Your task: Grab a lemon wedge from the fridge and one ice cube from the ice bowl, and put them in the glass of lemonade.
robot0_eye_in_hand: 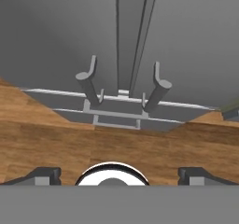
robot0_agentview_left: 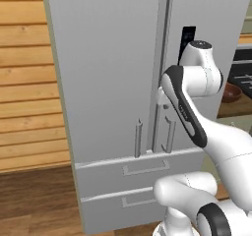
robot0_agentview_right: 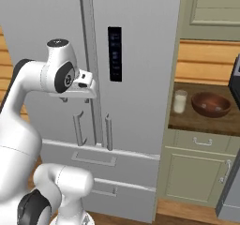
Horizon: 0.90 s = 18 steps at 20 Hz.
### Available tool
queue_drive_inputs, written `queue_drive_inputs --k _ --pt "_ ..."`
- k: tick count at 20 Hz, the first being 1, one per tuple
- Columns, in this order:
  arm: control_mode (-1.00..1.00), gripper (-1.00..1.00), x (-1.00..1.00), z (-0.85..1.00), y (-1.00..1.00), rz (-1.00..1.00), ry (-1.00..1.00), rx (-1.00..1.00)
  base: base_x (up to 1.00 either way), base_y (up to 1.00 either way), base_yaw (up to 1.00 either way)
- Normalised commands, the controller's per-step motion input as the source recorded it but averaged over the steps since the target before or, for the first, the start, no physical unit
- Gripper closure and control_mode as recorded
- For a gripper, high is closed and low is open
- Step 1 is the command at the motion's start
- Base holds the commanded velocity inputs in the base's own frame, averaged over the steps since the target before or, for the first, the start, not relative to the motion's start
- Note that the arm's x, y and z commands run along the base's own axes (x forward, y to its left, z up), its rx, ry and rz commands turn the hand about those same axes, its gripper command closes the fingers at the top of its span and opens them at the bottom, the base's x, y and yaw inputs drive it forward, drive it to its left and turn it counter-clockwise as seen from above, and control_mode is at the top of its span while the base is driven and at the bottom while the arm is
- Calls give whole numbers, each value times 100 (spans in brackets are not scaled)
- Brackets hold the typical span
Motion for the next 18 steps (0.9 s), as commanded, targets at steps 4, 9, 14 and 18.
queue_drive_inputs --k 4,9,14,18 --pt "100 -100 0 0 0 0 0 0 -81 27 4" --pt "-100 -100 -60 -21 0 0 0 0 -40 0 0" --pt "-100 -100 -100 -29 1 0 -1 0 0 0 0" --pt "-100 -100 -90 -76 75 5 -16 -20 0 0 0"
